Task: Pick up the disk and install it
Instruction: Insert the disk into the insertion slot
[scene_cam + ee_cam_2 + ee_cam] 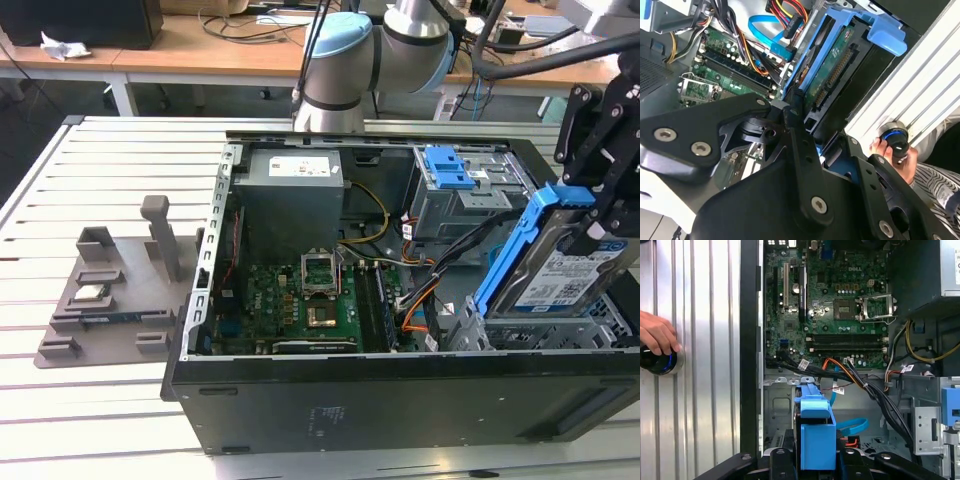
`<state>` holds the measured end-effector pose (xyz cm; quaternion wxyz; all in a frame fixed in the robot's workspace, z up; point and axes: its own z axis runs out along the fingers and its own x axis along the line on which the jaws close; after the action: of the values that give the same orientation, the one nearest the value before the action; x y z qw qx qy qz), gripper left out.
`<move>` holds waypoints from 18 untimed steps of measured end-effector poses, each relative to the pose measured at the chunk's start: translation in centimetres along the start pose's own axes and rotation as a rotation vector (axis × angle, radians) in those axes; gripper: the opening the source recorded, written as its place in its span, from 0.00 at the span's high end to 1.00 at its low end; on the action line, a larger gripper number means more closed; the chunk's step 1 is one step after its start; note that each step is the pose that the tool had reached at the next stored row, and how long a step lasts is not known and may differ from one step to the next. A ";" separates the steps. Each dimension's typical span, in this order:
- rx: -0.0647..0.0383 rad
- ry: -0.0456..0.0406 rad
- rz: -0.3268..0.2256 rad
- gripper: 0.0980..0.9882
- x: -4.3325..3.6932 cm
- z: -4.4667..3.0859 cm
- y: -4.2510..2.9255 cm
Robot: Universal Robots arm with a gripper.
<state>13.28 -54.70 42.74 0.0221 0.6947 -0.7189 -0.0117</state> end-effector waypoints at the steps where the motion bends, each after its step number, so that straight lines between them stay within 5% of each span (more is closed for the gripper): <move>1: 0.000 0.0002 0.000 0.70 -0.01 0.14 -0.01; 18: 0.000 0.0000 0.000 0.70 -0.02 1.40 -0.07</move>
<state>13.28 -54.69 41.34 0.0221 0.6947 -0.7189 -0.0117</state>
